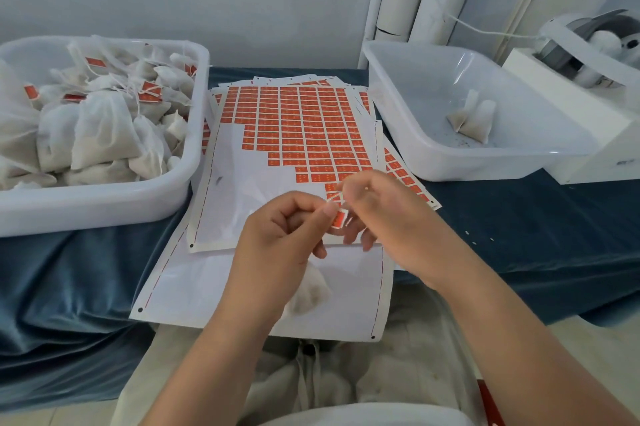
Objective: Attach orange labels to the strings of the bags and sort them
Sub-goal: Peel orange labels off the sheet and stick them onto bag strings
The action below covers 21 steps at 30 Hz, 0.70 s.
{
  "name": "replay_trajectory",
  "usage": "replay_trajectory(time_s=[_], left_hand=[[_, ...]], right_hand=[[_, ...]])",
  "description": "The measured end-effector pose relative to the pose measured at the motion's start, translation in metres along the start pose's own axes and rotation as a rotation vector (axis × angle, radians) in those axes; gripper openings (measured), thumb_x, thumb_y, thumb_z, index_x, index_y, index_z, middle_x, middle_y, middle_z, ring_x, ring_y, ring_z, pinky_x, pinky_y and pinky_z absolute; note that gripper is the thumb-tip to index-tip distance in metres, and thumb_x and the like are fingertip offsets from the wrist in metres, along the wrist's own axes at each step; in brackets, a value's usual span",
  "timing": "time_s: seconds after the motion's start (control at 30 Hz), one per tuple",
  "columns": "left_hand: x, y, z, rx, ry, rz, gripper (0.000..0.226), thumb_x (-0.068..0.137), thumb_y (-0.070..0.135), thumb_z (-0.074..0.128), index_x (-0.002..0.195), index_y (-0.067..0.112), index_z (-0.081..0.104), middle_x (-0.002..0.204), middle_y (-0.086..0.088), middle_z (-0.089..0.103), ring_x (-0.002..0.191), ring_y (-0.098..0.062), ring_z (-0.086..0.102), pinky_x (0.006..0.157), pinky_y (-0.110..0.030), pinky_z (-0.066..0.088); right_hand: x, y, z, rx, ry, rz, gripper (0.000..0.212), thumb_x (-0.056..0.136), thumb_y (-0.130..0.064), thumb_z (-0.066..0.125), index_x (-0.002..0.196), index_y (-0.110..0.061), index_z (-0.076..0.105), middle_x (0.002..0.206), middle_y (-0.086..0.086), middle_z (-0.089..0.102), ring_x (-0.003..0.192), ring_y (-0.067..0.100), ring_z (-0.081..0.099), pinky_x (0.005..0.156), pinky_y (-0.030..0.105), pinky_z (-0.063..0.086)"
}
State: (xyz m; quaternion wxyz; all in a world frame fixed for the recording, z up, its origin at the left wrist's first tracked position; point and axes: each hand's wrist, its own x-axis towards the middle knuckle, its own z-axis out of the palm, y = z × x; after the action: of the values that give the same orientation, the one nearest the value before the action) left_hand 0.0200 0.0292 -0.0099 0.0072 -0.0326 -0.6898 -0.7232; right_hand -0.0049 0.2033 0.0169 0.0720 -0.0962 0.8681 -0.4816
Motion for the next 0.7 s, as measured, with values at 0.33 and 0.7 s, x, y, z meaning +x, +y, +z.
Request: replay_trajectory(time_s=[0.33, 0.7], left_hand=[[-0.002, 0.001, 0.002, 0.072, 0.009, 0.082, 0.017, 0.102, 0.03, 0.065, 0.088, 0.034, 0.073, 0.078, 0.002, 0.078, 0.061, -0.01, 0.069, 0.06, -0.016, 0.054], [-0.002, 0.0, 0.003, 0.072, -0.068, 0.131, 0.021, 0.095, 0.042, 0.062, 0.095, 0.024, 0.074, 0.083, 0.001, 0.08, 0.071, -0.015, 0.074, 0.067, -0.019, 0.058]], right_hand=[[-0.007, -0.001, -0.003, -0.015, -0.05, -0.18, 0.024, 0.106, -0.038, 0.058, 0.093, -0.022, 0.07, 0.082, -0.004, 0.073, 0.074, 0.015, 0.072, 0.068, 0.021, 0.056], [-0.012, 0.003, -0.008, -0.083, -0.047, -0.275, 0.023, 0.107, -0.024, 0.053, 0.086, -0.027, 0.061, 0.081, -0.007, 0.069, 0.076, 0.015, 0.068, 0.068, 0.027, 0.056]])
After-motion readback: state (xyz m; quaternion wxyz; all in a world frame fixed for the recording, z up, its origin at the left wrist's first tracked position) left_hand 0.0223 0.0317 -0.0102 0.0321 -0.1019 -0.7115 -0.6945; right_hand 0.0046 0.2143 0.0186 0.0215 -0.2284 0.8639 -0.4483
